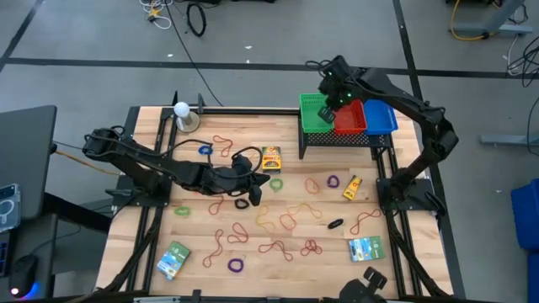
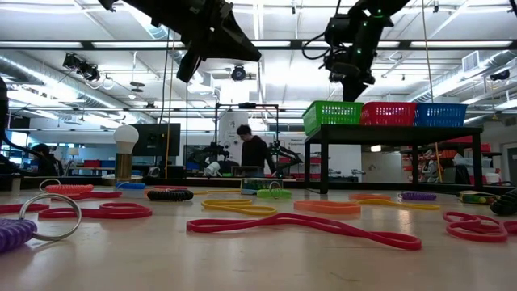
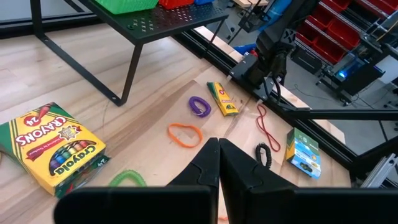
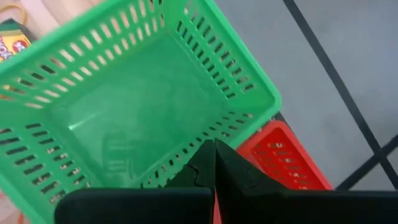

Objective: Pick & Place Office Desk Supplies
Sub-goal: Put the red rubber band into the red bin

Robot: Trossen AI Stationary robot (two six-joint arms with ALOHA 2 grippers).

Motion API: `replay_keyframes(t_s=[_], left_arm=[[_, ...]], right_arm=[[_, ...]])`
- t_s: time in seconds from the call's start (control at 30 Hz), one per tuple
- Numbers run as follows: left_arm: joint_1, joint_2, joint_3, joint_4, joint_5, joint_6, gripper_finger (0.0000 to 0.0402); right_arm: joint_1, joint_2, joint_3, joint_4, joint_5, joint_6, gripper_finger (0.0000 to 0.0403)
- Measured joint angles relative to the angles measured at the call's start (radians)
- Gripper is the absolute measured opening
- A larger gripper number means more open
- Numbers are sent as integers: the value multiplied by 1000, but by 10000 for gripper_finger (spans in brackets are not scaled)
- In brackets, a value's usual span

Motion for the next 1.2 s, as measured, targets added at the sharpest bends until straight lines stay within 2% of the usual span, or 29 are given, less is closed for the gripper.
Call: replay_keyframes(t_s=[0.33, 0.5, 0.67, 0.8, 0.93, 1.07, 1.2], left_arm=[[0, -1, 0, 0, -7, 1, 7], [-18, -11, -2, 1, -98, 61, 7], [-36, -11, -3, -32, -123, 156, 6], [-56, -11, -3, -46, -112, 206, 6], [-87, -10, -6, -40, -82, 213, 6], [-111, -9, -102, 131, -32, 205, 5], [-124, -8, -231, 377, 22, 182, 5]], right_arm=[[-6, -12, -1, 19, 2, 3, 2], [56, -93, -1, 17, -15, -7, 2], [189, -200, -22, 68, -62, 73, 2], [327, -303, -149, 242, -99, 152, 2], [466, -401, -294, 404, -93, 228, 2], [601, -468, -388, 490, -9, 283, 2], [731, -502, -445, 504, 105, 346, 2]])
